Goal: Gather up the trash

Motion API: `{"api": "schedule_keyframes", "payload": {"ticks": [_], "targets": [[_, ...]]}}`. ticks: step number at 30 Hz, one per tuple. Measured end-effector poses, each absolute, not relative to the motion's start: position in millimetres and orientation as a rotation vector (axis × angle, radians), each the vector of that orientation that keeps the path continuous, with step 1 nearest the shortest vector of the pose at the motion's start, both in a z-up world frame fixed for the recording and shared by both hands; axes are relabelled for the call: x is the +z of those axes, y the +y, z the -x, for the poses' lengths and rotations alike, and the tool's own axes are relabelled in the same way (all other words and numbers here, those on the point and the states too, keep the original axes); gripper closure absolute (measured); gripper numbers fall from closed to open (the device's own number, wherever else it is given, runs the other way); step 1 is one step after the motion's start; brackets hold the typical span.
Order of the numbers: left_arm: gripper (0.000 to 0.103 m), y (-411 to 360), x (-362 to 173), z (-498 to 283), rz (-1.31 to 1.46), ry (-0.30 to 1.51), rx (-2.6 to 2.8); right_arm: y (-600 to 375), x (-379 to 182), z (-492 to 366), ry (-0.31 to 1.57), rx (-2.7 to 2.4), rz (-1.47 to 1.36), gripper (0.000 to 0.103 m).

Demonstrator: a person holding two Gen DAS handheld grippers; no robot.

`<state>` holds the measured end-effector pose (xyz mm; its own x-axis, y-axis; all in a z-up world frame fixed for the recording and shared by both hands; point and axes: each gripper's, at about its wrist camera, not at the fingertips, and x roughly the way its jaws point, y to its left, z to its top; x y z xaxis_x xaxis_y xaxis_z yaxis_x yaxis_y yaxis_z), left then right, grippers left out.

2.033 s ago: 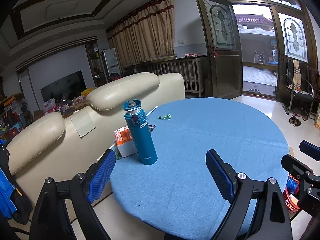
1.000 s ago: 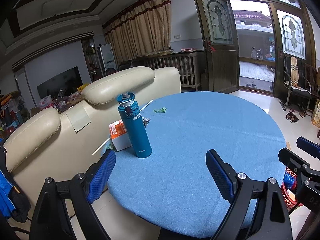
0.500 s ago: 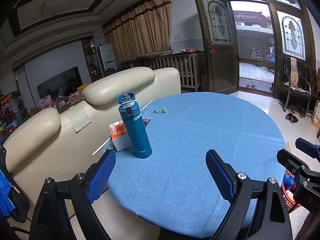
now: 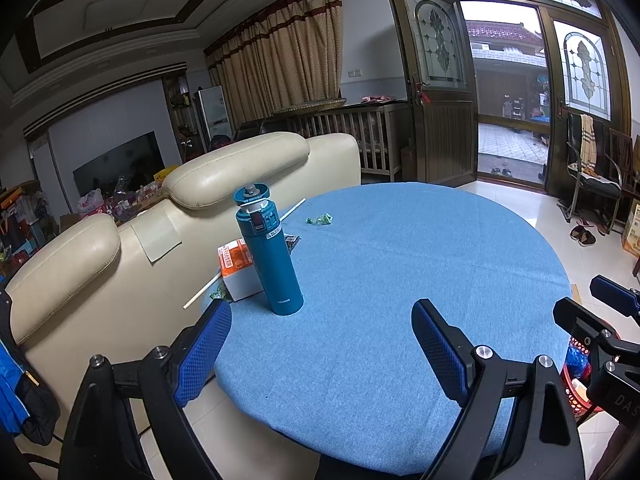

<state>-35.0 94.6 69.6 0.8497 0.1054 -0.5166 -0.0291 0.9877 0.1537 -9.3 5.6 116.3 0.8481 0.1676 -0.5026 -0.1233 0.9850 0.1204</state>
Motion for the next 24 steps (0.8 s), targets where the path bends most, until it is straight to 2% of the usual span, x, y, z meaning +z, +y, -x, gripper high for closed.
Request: {"api": "schedule_keyframes", "payload": {"ticks": [24], "targets": [[0.011, 94.8, 69.0, 36.6, -0.140, 0.557, 0.059, 5.9, 115.6, 9.4, 0.539, 0.154, -0.083, 0.030]]}}
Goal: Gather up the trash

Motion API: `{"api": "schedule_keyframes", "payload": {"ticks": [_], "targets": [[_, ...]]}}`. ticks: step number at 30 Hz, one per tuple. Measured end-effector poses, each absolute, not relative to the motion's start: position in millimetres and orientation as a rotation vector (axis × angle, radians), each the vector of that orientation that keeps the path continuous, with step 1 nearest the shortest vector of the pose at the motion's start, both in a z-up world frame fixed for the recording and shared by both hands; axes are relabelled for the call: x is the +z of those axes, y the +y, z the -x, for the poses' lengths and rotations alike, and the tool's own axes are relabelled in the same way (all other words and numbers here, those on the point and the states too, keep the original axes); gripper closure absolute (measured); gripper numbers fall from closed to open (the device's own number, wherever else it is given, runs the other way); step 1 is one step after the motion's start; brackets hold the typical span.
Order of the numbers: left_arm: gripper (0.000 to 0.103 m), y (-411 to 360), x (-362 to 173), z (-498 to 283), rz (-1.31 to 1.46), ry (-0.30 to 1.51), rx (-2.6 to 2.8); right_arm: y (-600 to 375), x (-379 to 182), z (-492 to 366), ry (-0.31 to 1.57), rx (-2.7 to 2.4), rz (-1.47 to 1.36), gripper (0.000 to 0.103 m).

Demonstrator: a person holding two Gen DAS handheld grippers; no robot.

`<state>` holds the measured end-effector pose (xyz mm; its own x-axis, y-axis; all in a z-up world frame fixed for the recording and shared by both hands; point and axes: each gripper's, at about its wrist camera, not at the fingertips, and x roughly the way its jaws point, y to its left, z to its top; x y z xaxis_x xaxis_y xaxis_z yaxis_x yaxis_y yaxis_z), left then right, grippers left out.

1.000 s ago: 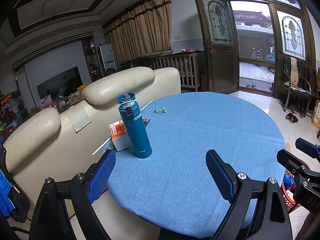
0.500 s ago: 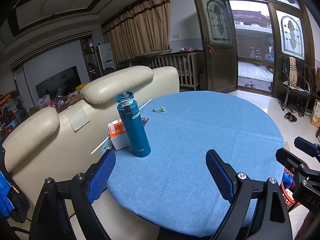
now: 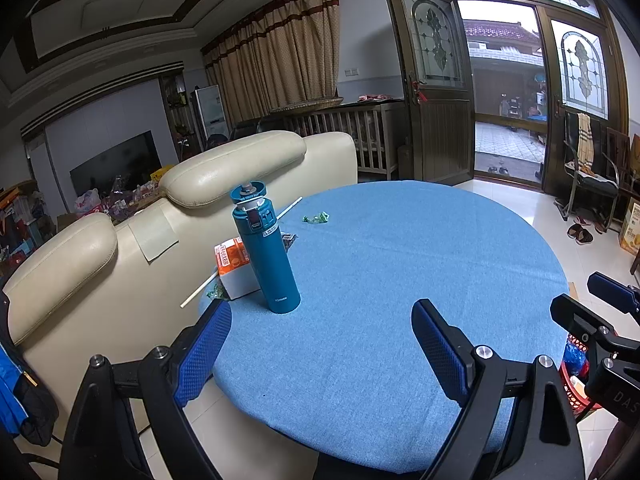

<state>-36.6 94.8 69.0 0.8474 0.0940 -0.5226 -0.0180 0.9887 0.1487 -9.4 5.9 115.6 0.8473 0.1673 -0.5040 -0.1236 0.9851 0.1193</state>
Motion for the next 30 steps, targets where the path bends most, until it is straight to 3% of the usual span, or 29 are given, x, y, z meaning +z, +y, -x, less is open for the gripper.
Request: {"api": "schedule_keyframes", "payload": {"ticks": [30], "targets": [[0.011, 95.7, 68.0, 36.9, -0.134, 0.561, 0.052, 5.1, 113.4, 9.9, 0.542, 0.154, -0.078, 0.030]]}}
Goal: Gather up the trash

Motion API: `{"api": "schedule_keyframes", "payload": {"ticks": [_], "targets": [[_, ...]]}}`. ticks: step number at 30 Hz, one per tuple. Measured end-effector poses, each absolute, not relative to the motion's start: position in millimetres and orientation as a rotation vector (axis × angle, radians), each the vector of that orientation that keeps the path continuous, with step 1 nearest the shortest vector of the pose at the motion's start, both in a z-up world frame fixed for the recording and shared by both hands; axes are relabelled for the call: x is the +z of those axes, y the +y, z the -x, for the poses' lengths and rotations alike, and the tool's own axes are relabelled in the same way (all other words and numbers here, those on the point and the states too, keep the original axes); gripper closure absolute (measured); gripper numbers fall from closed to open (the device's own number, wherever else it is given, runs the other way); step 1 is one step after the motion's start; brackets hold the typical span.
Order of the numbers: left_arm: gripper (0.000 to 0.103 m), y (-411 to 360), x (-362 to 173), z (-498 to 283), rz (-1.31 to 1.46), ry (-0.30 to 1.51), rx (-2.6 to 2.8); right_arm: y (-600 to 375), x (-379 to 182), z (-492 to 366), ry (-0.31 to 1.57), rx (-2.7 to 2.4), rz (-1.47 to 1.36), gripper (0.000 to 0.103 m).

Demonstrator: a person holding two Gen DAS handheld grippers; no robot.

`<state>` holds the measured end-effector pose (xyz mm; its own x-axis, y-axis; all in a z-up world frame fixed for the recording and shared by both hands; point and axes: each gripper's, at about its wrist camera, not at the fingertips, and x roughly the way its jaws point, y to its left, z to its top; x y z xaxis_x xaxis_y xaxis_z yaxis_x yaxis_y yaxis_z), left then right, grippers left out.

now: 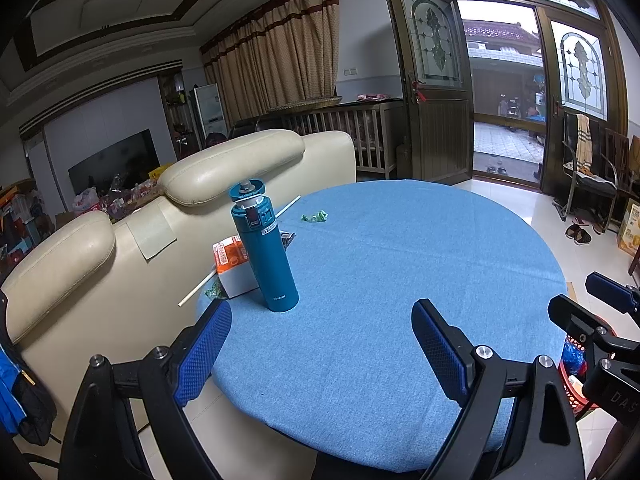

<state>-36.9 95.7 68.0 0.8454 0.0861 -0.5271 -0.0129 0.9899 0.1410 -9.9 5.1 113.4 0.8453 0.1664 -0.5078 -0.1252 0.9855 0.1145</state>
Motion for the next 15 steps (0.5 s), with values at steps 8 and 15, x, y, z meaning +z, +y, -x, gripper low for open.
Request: {"api": "schedule_keyframes", "payload": {"ticks": [8, 15], "targets": [[0.011, 95.8, 67.8, 36.6, -0.132, 0.563, 0.048, 4.5, 113.2, 9.4, 0.547, 0.154, -0.076, 0.030], [0.011, 83.0, 60.8, 24.3, -0.155, 0.562, 0.010, -6.6, 105.0, -7.3, 0.572, 0.151, -0.093, 0.029]]}}
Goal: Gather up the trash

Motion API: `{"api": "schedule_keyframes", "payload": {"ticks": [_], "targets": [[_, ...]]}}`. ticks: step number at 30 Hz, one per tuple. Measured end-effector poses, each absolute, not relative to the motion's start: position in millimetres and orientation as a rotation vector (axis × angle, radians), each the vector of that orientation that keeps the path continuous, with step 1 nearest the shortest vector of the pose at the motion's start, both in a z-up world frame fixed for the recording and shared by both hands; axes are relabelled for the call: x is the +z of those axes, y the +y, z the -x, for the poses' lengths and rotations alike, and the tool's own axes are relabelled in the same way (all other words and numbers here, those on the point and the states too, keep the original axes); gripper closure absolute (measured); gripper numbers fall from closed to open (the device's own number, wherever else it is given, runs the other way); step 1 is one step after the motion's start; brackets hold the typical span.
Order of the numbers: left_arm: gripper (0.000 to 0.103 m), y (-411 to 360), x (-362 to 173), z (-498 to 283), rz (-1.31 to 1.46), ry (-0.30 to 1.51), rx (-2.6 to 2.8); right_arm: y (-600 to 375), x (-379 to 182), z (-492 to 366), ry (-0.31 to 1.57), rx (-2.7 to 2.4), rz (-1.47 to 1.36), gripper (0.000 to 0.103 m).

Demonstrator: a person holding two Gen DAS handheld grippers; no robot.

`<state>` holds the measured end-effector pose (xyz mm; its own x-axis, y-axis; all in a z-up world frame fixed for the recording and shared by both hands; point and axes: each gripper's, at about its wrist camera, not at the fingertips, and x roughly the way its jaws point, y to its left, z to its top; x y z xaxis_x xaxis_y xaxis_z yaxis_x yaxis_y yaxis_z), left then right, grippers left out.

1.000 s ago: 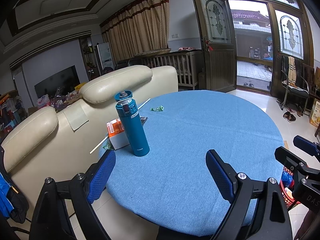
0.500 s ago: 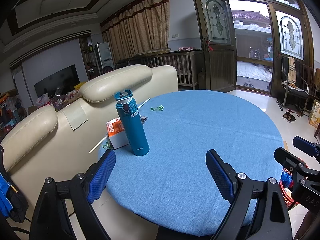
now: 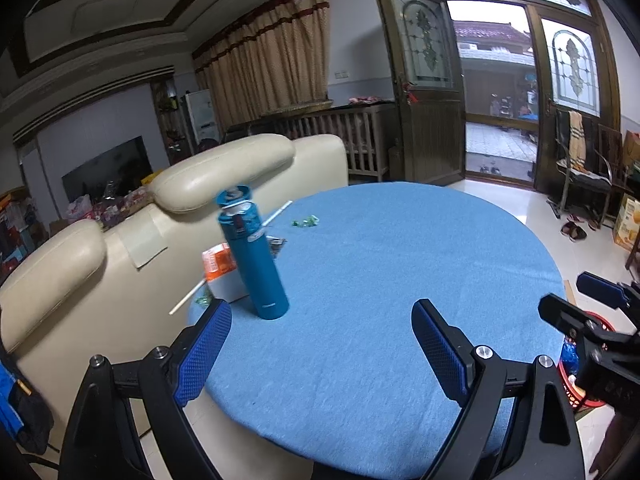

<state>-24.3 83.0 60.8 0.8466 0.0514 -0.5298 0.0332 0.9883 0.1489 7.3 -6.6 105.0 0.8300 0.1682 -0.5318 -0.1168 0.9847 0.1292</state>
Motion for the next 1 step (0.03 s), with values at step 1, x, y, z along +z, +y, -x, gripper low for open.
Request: {"api": "schedule_keyframes", "payload": {"ticks": [1], "targets": [[0.011, 80.7, 55.6, 16.7, -0.156, 0.583, -0.007, -10.0, 101.0, -11.9, 0.577, 0.138, -0.091, 0.028]]}}
